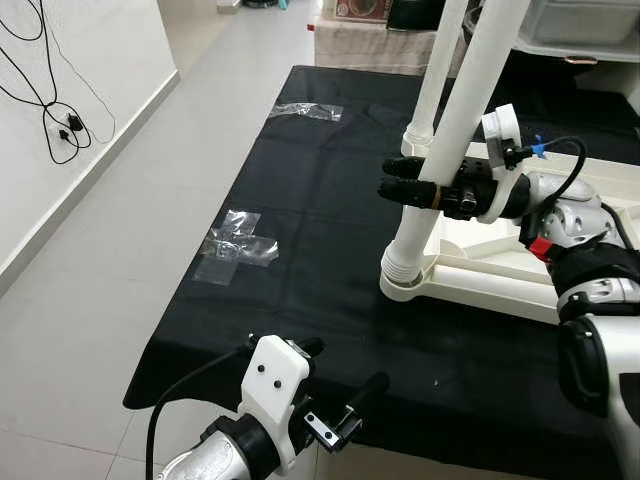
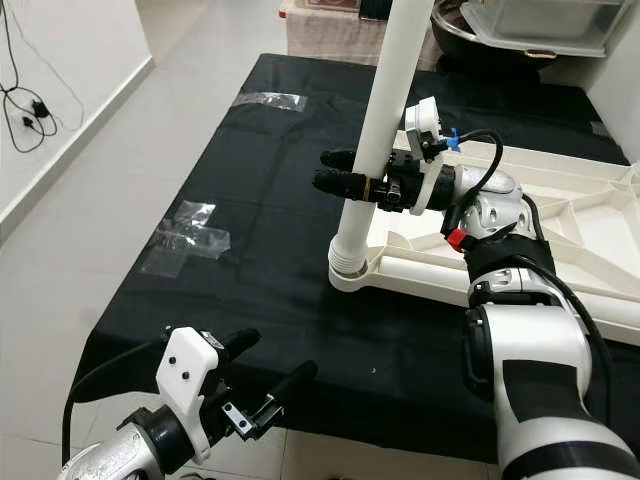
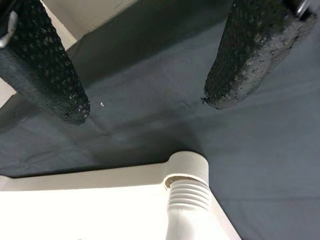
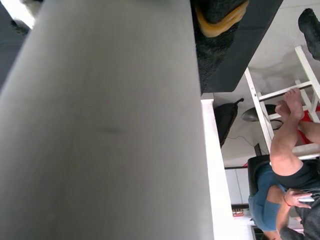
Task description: Building children table
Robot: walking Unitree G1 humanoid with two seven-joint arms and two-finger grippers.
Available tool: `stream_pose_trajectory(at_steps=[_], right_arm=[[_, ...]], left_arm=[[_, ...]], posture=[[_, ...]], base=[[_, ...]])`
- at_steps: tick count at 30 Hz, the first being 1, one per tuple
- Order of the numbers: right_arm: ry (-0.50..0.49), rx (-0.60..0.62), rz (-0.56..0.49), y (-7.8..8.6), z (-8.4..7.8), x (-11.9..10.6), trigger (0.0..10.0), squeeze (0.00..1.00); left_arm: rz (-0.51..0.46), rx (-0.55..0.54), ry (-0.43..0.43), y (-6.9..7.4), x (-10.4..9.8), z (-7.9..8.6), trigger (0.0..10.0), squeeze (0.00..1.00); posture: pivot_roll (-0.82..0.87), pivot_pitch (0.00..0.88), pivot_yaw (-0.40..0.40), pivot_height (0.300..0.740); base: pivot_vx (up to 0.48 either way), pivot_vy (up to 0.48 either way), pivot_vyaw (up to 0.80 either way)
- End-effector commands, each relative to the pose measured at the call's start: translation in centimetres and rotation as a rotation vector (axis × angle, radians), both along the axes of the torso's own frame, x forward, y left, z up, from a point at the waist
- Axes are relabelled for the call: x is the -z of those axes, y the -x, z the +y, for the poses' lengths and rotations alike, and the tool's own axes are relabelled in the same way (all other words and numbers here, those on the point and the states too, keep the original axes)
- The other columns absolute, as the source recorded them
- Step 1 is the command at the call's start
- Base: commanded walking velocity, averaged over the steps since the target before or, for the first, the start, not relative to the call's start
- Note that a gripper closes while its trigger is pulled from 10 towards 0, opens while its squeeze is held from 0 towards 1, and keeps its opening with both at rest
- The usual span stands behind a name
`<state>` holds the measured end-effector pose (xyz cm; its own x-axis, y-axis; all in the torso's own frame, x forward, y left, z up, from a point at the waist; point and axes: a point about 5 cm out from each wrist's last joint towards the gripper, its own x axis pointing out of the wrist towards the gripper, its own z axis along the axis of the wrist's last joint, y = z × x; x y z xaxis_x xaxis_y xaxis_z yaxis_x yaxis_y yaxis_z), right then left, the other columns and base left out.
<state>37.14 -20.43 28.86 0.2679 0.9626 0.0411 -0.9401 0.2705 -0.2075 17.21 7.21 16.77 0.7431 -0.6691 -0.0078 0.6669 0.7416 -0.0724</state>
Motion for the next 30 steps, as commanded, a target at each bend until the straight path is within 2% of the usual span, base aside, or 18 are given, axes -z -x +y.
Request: stream_pose_trajectory(at_steps=[1,7,16,30], right_arm=[[0.040,-0.010,0.007,0.10,-0.14,0.01,10.0,0.00],[0.065,-0.060,0.017,0.46,-0.34,-0.08,10.0,0.00],[0.133,-0.060,0.019,0.56,-0.42,0.68,10.0,0.00],[0.046,-0.082,0.015,0.88,-0.51,-0.19,10.0,0.00]], left_arm=[[0.012,0.001,-0.007,0.25,0.04,0.19,10.0,0.00],[0.012,0.007,-0.010,0.06,0.11,0.09,10.0,0.00],[0.004,0.006,-0.010,-0.18,0.02,0.02,10.0,0.00],[0.007,0.008,-0.011,-0.34,0.13,-0.03,10.0,0.00]], posture=[[0.16,0.233,-0.019,0.740],[0.16,0.235,-0.020,0.740],[0.16,0.238,-0.022,0.740],[0.15,0.239,-0.016,0.740]], base=[[0.000,0.000,0.00],[0.000,0.000,0.00],[0.000,0.000,0.00],[0.000,0.000,0.00]])
